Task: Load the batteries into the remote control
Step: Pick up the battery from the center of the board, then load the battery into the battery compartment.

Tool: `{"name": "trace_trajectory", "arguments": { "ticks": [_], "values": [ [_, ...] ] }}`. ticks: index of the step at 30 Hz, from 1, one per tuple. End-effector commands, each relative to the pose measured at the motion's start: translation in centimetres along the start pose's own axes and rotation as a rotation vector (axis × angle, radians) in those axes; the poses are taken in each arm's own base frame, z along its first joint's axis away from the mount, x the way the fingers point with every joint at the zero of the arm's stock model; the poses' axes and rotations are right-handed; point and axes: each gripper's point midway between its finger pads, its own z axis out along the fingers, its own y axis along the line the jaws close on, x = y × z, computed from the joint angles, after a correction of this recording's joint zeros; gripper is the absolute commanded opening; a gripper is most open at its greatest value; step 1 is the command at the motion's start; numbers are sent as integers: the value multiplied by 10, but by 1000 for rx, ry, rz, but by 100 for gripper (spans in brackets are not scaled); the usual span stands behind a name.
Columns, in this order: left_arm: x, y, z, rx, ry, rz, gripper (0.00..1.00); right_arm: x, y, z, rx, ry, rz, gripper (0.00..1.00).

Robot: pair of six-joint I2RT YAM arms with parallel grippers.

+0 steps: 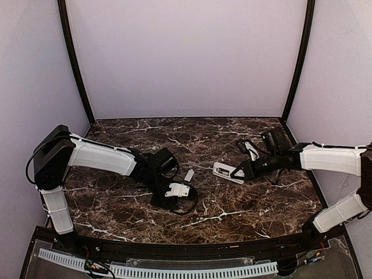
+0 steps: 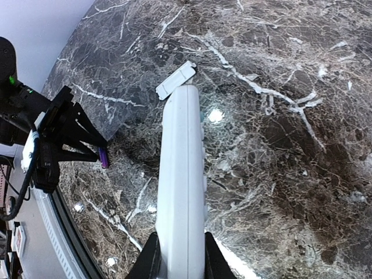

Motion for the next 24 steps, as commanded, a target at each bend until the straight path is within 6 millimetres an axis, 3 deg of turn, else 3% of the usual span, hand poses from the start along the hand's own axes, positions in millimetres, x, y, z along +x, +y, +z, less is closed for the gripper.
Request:
{"name": "trace_trajectory", "arguments": {
  "ticks": [1, 6, 10, 18, 19, 24],
  "values": [
    [28, -13, 2, 29, 93, -40, 23, -1, 11, 4, -91, -7, -4, 0],
    [17, -7, -4, 6, 77, -44, 9, 0, 19, 4, -136, 3, 4, 0],
    [-1, -4, -21, -44, 56, -36, 1, 4, 25, 7, -189, 27, 22, 0],
    [-37, 16, -76, -258, 125, -74, 0, 17, 46, 16, -394, 91, 111, 0],
    [-34, 20, -81, -297, 160, -76, 0, 19, 49, 16, -420, 99, 121, 0],
    [-58, 25, -97, -377, 175, -64, 0, 22, 62, 18, -512, 116, 149, 0]
  ]
}}
